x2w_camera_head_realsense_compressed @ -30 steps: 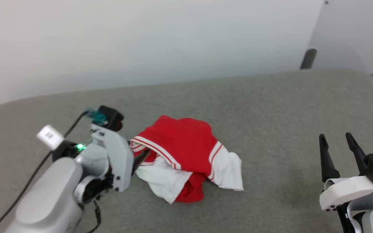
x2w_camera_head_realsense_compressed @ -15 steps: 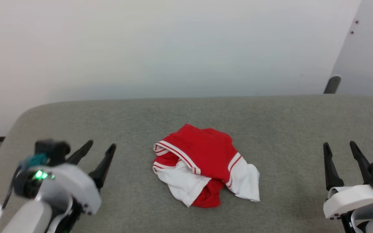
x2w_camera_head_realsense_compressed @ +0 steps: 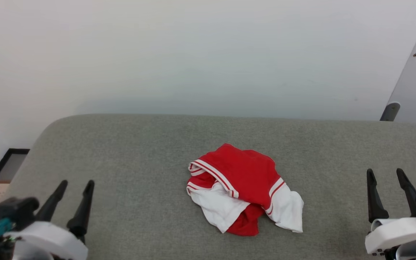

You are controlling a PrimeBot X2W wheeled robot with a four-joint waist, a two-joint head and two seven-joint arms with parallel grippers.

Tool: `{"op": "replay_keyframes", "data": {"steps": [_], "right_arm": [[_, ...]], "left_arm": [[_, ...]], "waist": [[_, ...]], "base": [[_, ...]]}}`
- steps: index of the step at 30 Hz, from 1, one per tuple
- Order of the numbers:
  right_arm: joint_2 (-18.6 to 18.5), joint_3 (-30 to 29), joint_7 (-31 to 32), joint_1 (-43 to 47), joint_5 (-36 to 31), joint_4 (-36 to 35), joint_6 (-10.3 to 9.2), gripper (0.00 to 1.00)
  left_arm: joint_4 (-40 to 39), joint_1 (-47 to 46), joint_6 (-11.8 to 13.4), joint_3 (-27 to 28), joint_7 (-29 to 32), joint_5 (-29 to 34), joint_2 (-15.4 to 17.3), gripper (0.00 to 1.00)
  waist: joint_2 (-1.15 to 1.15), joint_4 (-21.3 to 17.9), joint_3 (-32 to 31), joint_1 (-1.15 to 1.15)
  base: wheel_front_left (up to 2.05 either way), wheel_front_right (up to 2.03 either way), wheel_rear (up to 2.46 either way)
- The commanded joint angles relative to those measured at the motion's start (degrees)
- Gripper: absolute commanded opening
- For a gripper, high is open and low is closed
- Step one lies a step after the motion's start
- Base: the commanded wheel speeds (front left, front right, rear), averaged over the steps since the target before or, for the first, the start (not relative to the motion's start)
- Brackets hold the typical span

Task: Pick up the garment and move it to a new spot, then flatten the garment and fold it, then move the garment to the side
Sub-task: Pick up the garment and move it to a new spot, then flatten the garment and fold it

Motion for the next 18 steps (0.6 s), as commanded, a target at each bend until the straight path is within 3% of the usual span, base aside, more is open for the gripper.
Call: {"op": "replay_keyframes", "data": {"steps": [1, 18], "right_arm": [[0.21, -0.56, -0.20, 0.95, -0.28, -0.31, 0.00, 1.00], [0.81, -0.19, 0.62, 1.75, 0.51, -0.50, 0.00, 1.00]], "left_arm": [[-0.38, 1.57, 0.25, 0.85, -1.46, -0.33, 0.13, 1.00], [-2.65, 4.65, 1.01, 3.14, -3.81, -2.16, 0.53, 1.00]], "waist": [[0.00, 0.45, -0.21, 0.00], [0.00, 2.90, 0.96, 0.00]], "base": [[0.00, 0.00, 0.00], [0.00, 0.00, 0.00]]}}
